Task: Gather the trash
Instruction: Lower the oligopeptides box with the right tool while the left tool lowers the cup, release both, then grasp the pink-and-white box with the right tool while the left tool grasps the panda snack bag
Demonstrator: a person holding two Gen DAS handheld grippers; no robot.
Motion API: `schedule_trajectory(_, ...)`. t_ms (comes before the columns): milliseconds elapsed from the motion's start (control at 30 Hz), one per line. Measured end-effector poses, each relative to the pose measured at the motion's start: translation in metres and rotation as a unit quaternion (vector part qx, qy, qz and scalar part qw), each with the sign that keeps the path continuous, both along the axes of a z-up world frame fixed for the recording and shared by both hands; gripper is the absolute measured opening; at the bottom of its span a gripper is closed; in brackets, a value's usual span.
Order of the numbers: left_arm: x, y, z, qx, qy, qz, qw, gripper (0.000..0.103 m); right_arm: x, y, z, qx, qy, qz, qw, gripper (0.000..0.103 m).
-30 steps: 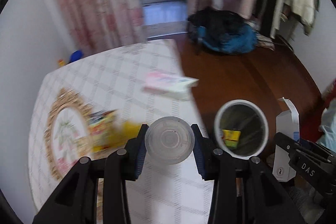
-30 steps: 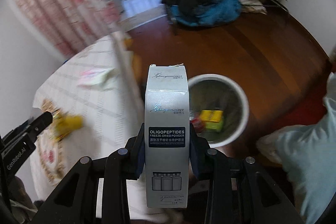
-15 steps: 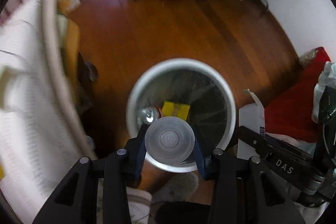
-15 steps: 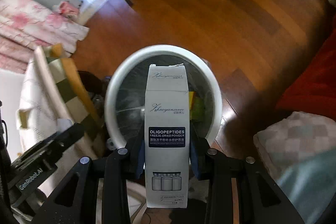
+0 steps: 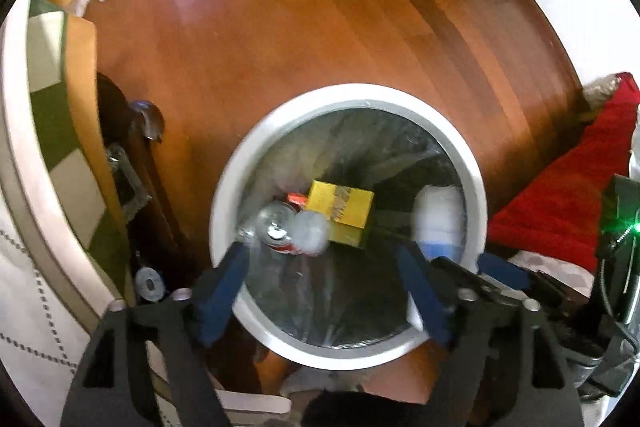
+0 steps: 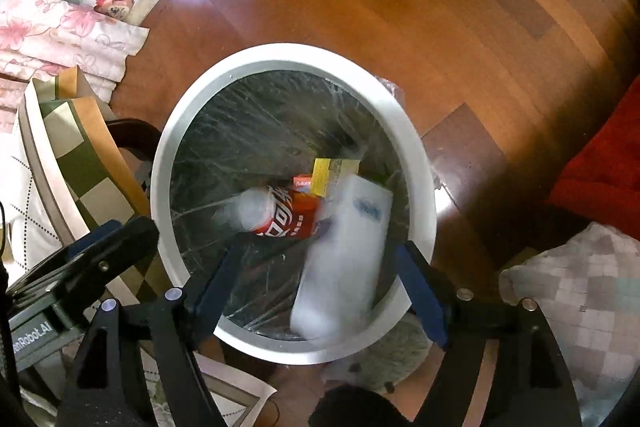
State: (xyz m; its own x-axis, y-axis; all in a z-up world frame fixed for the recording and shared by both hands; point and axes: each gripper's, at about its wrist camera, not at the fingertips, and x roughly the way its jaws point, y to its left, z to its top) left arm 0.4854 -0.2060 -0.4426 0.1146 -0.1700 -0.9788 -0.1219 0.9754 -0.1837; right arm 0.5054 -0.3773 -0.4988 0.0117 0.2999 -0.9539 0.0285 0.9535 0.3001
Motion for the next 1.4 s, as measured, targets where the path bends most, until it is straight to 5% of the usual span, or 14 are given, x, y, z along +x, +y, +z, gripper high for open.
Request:
schedule_trajectory(100, -0.002, 0.006, -0.001, 0.007, 0.006, 0.001, 1.0, 0.095, -0.002, -0.002, 0.006, -0.017, -0.004, -0.004, 1.0, 0.09)
schedule_trajectory(433, -0.018, 0.009, 0.022, 0.029, -0.016, 0.003, 0.9994, 0.095, -0.016, -0.017, 0.047, -0.088, -0.036, 0.0, 0.996, 0.099)
schedule_trajectory(1000, -0.068, 0.022, 0.145, 0.06, -0.127, 0.009, 0.99, 0.095, -0.06, -0.011, 0.184, -0.089, -0.13, -0.009, 0.987, 0.1)
schedule_trajectory(1200, -0.103, 0.07, 0.224, 0.074, -0.195, 0.054, 0.9765, 0.095, -0.084, 0.033, 0.262, -0.038, -0.194, 0.021, 0.98, 0.1)
schedule_trajectory(1400, -0.158, 0.174, 0.26, 0.151, -0.221, 0.158, 0.9504, 0.095, -0.09, 0.154, 0.287, -0.009, -0.207, 0.158, 0.966, 0.1)
